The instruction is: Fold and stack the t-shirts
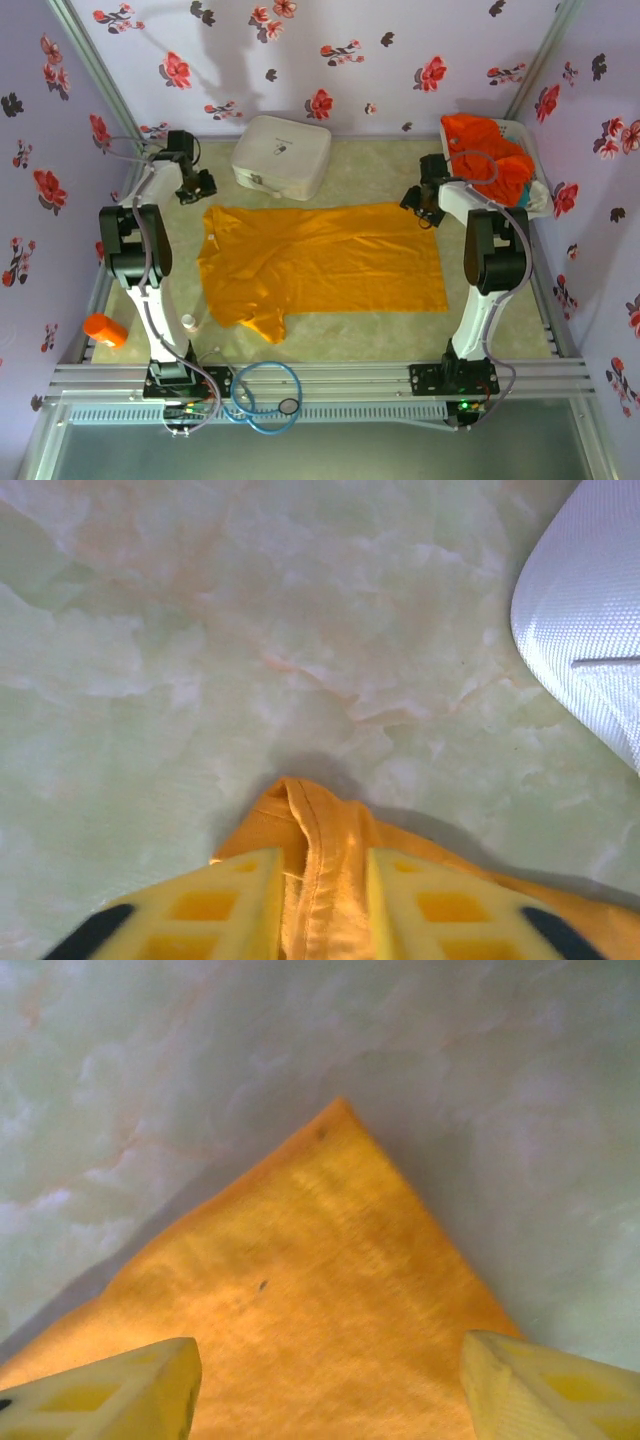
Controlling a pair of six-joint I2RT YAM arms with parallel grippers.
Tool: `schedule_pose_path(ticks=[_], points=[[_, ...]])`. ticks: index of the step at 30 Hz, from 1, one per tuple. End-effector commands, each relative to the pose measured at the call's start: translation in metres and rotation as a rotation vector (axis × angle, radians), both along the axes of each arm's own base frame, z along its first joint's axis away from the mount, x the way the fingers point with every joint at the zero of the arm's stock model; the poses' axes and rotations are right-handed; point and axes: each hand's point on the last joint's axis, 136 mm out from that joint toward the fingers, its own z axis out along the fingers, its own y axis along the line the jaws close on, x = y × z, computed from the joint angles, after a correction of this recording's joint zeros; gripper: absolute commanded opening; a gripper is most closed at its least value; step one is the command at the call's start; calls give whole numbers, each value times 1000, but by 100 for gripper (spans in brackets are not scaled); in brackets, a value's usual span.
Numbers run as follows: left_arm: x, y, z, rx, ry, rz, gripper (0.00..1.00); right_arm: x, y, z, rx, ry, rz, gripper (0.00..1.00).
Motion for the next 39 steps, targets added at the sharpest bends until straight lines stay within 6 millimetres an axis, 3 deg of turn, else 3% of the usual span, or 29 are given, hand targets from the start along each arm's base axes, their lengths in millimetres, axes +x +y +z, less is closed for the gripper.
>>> schedule_pose_path(ticks=[1,5,11,16,19,23,26,32,39], points=[[-22,2,25,29,16,1,36,-19,12,16,26,8,48,73],[-59,-16,34,12,39,-19,42,-44,11,29,33,8,49,79],[-138,-48,17,-70,129,-31,45,-99,1,39,24,39,39,94],[-199,-60,10,-115,178,-27,48,-146,-4,32,27,123,16,90],[-229,-57,13,-125,209,10,49,-179,-13,21,14,195,-31,83],[-273,-57,11,-140,267,58,49,-214,-27,10,-9,224,-94,80],[-296,-60,2,-154,305,86,49,-232,-35,4,5,247,-140,77],[-333,-66,-29,-156,410,108,47,-250,-36,-7,42,276,-163,66],[-356,-66,-44,-165,432,142,47,-258,-29,-21,91,302,-177,58]])
